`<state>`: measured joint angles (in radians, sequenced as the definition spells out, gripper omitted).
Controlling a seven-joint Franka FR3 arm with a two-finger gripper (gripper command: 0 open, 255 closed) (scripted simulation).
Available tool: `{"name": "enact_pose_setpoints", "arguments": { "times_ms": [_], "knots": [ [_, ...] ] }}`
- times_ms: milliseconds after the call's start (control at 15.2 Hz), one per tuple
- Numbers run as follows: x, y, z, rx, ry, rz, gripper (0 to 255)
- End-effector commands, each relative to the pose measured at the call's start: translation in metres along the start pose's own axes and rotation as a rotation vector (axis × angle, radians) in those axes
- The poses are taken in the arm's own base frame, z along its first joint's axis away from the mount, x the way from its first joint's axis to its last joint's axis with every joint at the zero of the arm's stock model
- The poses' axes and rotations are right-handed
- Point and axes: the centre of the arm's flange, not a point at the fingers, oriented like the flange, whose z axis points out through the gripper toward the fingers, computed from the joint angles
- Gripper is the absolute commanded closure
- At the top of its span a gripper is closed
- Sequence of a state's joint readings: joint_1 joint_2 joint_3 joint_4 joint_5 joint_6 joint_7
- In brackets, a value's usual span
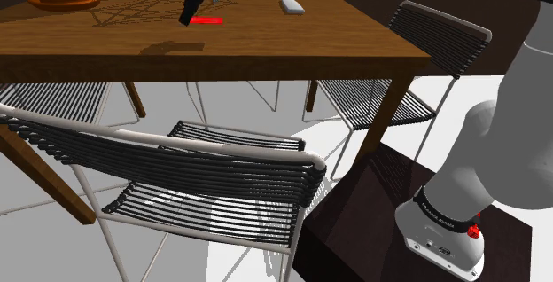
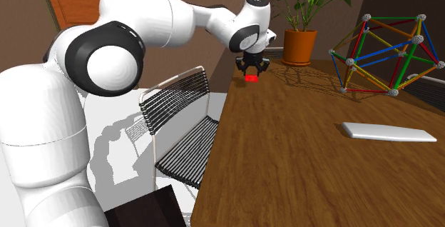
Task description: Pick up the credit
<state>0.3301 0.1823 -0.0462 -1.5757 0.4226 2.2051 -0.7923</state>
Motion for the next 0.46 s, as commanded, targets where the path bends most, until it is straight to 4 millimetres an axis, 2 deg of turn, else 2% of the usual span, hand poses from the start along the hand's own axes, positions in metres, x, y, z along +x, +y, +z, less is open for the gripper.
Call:
{"name": "enact_pose_setpoints", "arguments": {
  "times_ms": [0,264,396],
  "knots": [
    [0.006,0.0,-0.009,0.0,0.0,0.0,255],
    [0.018,0.0,-0.027,0.0,0.0,0.0,255],
    [0.018,0.0,-0.027,0.0,0.0,0.0,255]
  ]
}}
